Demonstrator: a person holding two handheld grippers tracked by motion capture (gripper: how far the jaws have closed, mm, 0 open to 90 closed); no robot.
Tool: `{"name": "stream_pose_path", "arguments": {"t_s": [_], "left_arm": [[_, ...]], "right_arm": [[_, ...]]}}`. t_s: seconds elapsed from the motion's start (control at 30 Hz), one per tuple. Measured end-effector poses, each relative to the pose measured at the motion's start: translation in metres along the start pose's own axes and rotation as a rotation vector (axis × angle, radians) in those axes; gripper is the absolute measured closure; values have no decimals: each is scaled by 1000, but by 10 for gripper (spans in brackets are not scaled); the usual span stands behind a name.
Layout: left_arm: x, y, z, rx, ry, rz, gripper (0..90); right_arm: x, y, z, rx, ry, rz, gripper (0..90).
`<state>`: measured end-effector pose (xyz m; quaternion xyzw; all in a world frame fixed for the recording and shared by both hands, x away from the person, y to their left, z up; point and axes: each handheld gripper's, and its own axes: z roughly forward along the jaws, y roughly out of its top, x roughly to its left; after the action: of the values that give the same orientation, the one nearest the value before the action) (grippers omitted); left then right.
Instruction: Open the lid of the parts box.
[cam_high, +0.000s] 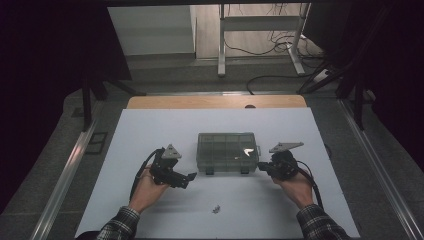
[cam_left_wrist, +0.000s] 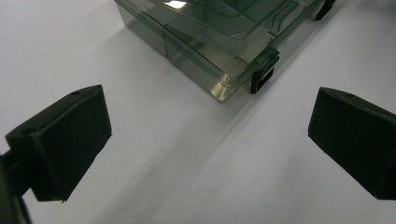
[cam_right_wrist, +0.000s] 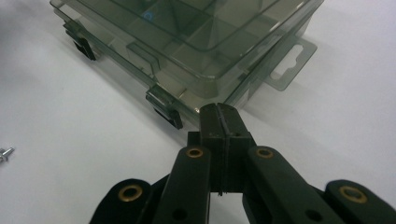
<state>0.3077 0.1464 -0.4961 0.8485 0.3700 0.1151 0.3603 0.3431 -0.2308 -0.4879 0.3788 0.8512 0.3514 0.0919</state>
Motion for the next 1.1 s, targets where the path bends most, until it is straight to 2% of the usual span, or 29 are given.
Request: {"name": "stream_pose_path", "arguments": {"t_s": [0.2, 0.5, 0.57, 0.67, 0.73, 0.97, 1.1], "left_arm": [[0, 0, 0, 3, -2, -3, 0], [1, 2, 1, 12, -20, -22, 6], [0, 3, 3, 21, -28, -25, 6], [2, 4, 2, 6, -69, -46, 5], [3, 4, 2, 2, -70, -48, 5], [4, 4, 2, 4, -78, -46, 14], [2, 5, 2, 8, -75, -21, 58]], "right_arm": [[3, 3, -1, -16, 3, -16, 887], [4, 6, -5, -49, 10, -7, 887], [4, 7, -6, -55, 13, -5, 887], [4, 8, -7, -61, 9, -4, 887], [4, 9, -7, -62, 5, 5, 887], [5, 14, -11, -86, 5, 9, 887], [6, 17, -12, -95, 6, 5, 887]]}}
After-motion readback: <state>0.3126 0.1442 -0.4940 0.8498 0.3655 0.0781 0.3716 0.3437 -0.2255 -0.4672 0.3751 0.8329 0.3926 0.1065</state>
